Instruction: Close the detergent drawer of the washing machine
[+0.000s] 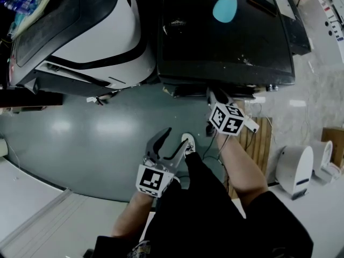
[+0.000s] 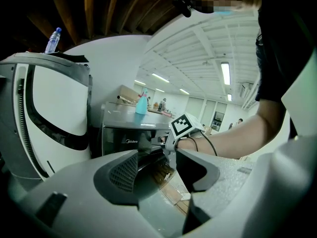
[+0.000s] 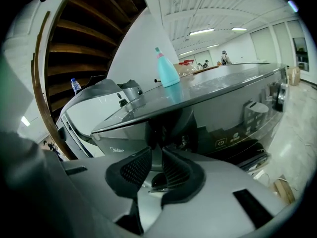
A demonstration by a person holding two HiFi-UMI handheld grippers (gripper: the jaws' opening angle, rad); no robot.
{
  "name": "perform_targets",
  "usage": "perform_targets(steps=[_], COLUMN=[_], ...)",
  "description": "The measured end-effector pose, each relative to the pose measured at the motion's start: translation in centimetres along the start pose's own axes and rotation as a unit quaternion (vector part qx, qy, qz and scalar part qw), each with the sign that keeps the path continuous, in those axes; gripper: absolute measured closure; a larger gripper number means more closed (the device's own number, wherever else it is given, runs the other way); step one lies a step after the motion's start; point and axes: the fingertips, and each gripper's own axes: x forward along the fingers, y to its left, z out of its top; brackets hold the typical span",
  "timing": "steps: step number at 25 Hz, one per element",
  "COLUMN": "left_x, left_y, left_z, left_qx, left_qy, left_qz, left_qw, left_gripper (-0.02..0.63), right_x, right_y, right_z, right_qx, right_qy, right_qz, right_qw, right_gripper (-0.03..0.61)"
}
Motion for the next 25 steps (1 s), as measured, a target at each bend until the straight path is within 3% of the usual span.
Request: perform_targets(steps=[4, 7, 12, 18, 25], left_x=[-1.5, -3.1, -7.1, -13.8, -22.5], left_y=[-0.1, -0.5, -0.7, -0.1, 0.0], left_z=[0.1, 0.4, 1.0, 1.8, 2.7], left_qx=[0.003, 0.006, 0.01, 0.023, 0.04], left_qy=[-0.006, -0.017, -0.04, -0.07, -0.119], left_qz=[0.002, 0.002, 0.019, 0.057, 0.081], left_qw=[1.0, 0.9998, 0.999, 0.9957, 0.9887], left_gripper=[0.379, 0.406, 0.609, 0.611, 0.611], right_x=[-1.5, -2.9, -6.8, -13.1, -21.0], right_y=[1.1, 3.6, 9.0, 15.9, 23.0], right_z=[0.5, 1.1, 2.3, 2.6, 0.9], right_qx=[-0.011, -0.036, -0.071, -0.111, -0.147], right_qy=[-0.015, -0.027, -0.063, -0.103, -0.135], right_qz=[0.005, 0.04, 0.104, 0.165, 0.196], right_qw=[1.0, 0.998, 0.99, 0.975, 0.96], right_gripper=[0.577, 0.578, 0.58, 0.58, 0.58])
